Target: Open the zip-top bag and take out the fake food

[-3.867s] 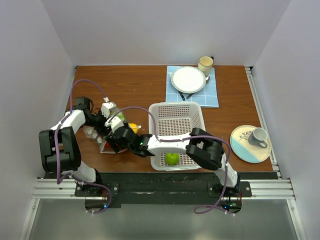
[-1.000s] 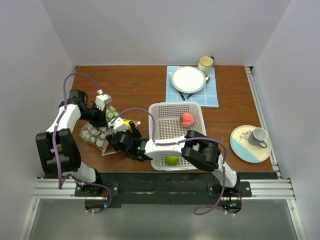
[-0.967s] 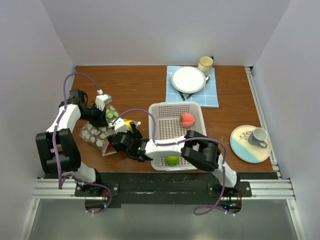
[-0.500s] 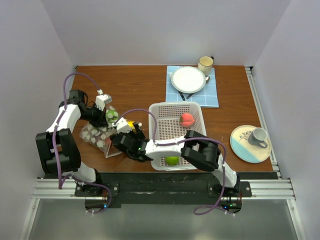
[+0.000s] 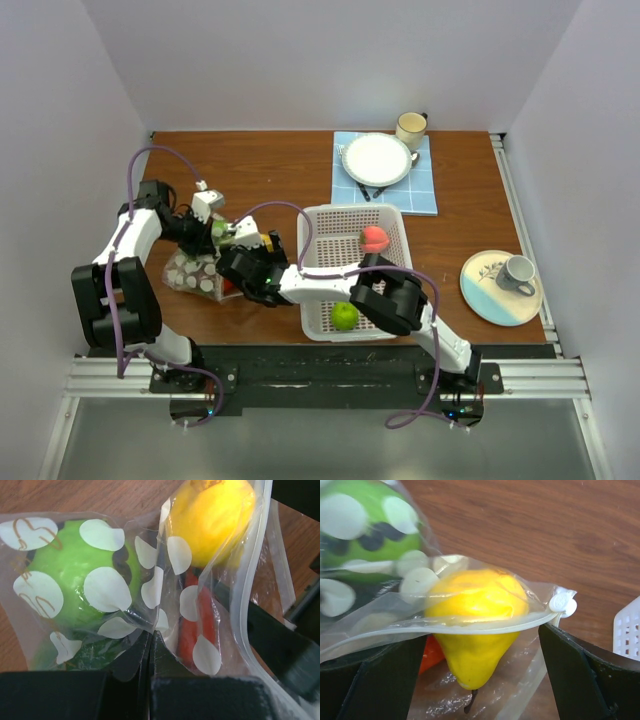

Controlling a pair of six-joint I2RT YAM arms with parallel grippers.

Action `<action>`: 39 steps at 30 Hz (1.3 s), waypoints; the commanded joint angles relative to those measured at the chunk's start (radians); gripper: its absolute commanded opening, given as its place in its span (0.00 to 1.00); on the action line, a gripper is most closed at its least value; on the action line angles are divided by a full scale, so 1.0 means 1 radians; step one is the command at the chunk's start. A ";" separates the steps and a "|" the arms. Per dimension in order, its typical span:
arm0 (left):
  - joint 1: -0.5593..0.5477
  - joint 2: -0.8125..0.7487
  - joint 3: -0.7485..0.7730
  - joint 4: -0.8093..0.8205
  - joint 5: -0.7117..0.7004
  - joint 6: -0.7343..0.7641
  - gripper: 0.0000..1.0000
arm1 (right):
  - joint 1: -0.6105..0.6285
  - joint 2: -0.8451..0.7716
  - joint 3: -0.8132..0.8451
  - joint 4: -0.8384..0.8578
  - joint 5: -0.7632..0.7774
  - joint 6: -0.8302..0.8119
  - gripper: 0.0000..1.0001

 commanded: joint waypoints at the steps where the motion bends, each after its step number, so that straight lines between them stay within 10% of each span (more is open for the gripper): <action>1: 0.001 -0.026 -0.011 -0.016 0.000 0.029 0.00 | -0.021 0.000 0.006 -0.033 0.030 0.092 0.98; 7: 0.001 -0.015 -0.014 -0.013 0.004 0.029 0.00 | -0.022 -0.010 -0.046 0.043 -0.030 0.080 0.86; 14: 0.000 -0.022 -0.026 0.001 -0.007 0.031 0.00 | -0.015 -0.073 -0.126 0.121 -0.108 0.046 0.44; 20: 0.001 -0.017 -0.034 0.018 0.002 0.019 0.00 | 0.054 -0.256 -0.232 0.102 -0.250 -0.024 0.46; 24: 0.001 -0.012 -0.039 0.029 0.007 0.014 0.00 | 0.062 -0.441 -0.366 0.019 -0.338 0.029 0.17; 30: 0.001 -0.012 -0.039 0.035 -0.004 0.011 0.00 | 0.068 -0.679 -0.553 -0.103 -0.369 0.068 0.20; 37: 0.001 -0.023 -0.019 0.021 0.008 -0.004 0.00 | 0.042 -0.921 -0.667 -0.371 -0.025 0.206 0.22; 39: 0.001 -0.025 -0.010 0.017 0.016 -0.012 0.00 | 0.029 -0.903 -0.657 -0.437 -0.004 0.253 0.35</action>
